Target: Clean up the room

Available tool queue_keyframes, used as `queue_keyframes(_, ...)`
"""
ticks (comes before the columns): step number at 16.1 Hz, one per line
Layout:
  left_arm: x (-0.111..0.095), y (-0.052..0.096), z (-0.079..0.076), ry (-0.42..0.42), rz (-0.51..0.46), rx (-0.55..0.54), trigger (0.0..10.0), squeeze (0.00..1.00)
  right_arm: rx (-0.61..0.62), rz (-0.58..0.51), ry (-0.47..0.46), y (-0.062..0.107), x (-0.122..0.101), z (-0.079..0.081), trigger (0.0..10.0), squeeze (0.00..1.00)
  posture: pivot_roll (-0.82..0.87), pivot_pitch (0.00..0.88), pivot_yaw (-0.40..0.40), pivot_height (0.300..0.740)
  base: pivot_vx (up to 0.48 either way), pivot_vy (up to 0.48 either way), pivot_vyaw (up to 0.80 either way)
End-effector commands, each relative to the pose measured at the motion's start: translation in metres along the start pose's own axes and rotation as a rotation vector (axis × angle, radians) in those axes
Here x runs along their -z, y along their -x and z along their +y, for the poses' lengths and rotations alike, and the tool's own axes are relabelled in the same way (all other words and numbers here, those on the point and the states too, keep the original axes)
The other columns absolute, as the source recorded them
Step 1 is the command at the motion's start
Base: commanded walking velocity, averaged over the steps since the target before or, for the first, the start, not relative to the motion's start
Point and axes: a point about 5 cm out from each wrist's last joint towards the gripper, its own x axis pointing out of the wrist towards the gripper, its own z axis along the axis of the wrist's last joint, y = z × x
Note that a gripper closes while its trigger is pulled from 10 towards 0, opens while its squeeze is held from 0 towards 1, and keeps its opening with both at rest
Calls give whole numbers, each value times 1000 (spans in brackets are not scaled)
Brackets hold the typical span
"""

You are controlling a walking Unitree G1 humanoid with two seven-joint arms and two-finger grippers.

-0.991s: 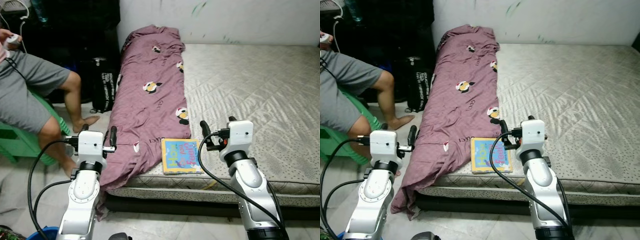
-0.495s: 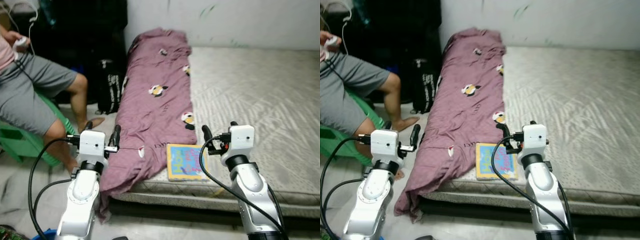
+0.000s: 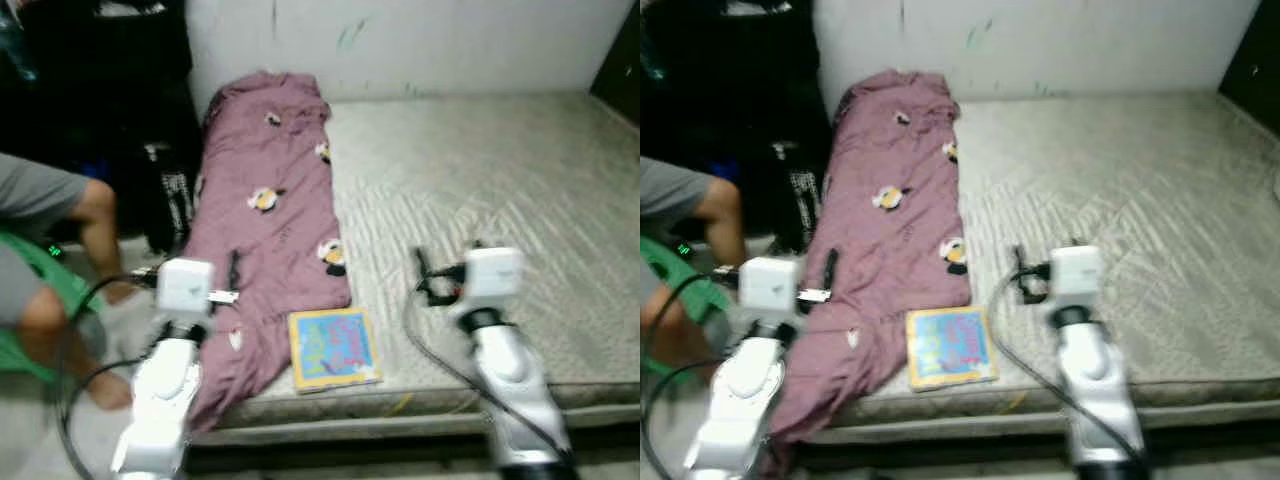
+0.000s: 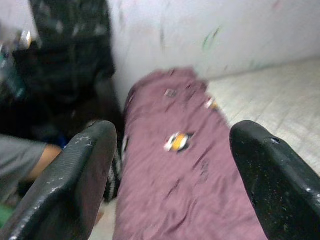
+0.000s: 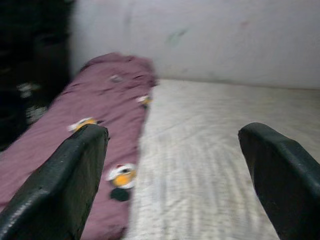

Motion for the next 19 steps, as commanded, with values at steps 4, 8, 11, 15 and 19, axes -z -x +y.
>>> queue_keyframes(4,-3,-1,-2,-20,-6,7,10000,0,18,-3,16,2,-1,-5,10000,0,-99,0,7,740,0,0,0)
queue_keyframes(8,-3,-2,-3,-15,-10,18,10000,0,19,-2,17,2,-1,-5,10000,0,-102,0,9,740,0,-314,0)
queue_keyframes(11,-3,-2,-3,-14,-11,21,10000,0,19,-3,21,2,-1,-5,10000,0,-103,0,9,740,0,-364,435)
queue_keyframes(15,-3,-3,-4,-12,-15,26,10000,0,19,-4,21,2,-1,-6,10000,0,-104,0,9,740,0,-364,564)
queue_keyframes(19,-3,-3,-5,-9,-16,29,10000,0,19,-4,23,2,-1,-6,10000,0,-105,0,8,740,0,-359,0)
